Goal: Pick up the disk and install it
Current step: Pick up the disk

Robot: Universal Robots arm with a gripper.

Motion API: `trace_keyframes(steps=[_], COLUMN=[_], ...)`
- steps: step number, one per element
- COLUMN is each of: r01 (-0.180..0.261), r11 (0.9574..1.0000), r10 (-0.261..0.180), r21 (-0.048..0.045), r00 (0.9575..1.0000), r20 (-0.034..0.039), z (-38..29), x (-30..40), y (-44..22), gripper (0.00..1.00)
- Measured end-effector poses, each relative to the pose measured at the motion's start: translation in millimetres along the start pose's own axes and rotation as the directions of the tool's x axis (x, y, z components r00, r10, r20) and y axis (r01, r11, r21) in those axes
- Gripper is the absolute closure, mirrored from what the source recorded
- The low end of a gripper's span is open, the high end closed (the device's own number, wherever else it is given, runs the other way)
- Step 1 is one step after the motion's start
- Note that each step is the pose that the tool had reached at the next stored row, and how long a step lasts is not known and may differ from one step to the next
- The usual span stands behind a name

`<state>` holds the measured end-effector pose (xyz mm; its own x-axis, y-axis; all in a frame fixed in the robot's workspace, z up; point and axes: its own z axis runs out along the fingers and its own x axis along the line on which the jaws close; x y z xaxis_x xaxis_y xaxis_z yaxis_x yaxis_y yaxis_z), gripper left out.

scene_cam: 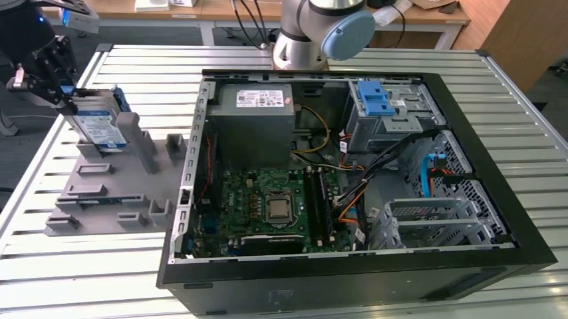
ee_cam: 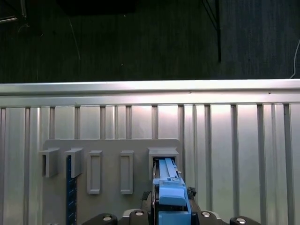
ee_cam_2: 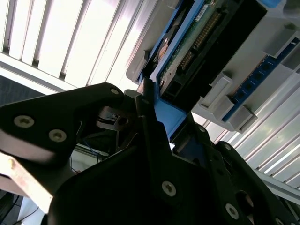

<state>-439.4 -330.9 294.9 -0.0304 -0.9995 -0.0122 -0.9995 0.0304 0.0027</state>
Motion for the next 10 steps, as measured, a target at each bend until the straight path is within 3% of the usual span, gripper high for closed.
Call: trace_keyframes(steps=[6,10], r01=[0.000,0.000], r11=[1.0000,1.0000], r10=[0.000,0.000], r21=[0.0000,0.0002], r00=[1.0000,1.0000], r20=[-0.0001,0.0001], z=[-9.2,-10.0], x=[-0.1,-0.1], y=[0.0,0.0], gripper=[0.64,0.64])
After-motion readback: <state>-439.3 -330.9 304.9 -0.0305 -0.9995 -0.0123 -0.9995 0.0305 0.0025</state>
